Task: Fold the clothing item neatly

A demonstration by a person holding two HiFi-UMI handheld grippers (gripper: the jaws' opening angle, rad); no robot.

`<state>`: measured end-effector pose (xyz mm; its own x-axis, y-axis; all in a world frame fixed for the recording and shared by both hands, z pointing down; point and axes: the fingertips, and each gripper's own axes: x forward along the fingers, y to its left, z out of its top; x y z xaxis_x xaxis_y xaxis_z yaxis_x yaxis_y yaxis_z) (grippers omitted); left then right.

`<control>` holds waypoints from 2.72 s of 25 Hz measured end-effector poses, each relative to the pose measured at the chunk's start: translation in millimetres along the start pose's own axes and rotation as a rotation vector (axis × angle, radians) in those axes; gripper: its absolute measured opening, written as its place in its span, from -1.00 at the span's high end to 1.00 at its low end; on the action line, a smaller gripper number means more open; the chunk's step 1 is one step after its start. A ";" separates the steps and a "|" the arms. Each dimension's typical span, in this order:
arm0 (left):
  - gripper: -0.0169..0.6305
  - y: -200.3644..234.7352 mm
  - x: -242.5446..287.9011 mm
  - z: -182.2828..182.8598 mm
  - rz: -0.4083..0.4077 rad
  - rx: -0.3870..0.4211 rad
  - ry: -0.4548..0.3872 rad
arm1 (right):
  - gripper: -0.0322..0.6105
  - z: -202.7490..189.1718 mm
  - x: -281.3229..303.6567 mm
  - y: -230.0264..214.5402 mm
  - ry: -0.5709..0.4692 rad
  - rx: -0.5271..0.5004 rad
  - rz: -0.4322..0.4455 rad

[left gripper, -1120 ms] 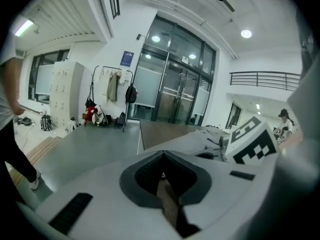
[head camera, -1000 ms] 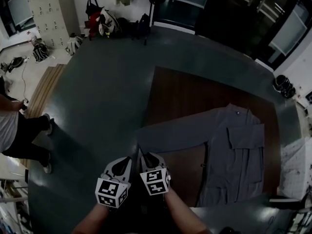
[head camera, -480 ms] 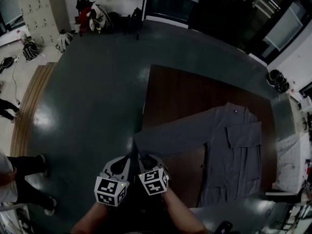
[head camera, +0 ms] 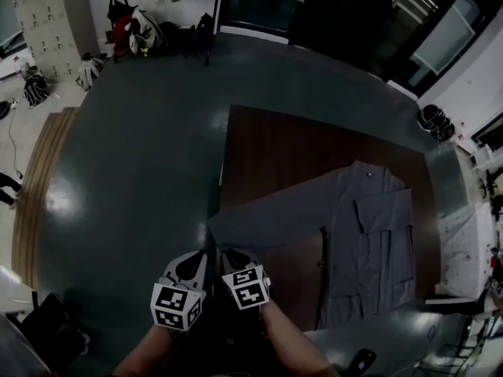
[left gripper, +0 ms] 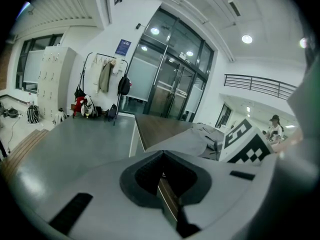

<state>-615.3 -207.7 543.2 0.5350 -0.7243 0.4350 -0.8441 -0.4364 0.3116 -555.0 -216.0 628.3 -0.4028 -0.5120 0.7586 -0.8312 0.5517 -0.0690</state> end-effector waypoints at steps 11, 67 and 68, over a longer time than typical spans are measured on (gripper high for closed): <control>0.92 -10.1 7.8 1.3 -0.019 -0.014 -0.014 | 0.79 56.6 -76.2 -24.5 -0.168 0.088 -0.049; 0.92 -355.0 131.5 53.8 -0.072 0.154 -0.179 | 0.79 -5.6 -363.5 -367.5 -0.599 0.248 -0.148; 0.92 -359.6 137.3 54.2 -0.065 0.160 -0.174 | 0.79 -9.3 -365.1 -379.6 -0.601 0.256 -0.145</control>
<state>-240.3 -179.2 445.1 0.5857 -0.7670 0.2620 -0.8105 -0.5540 0.1900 -88.8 -232.3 383.5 -0.3621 -0.8879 0.2838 -0.9278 0.3139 -0.2017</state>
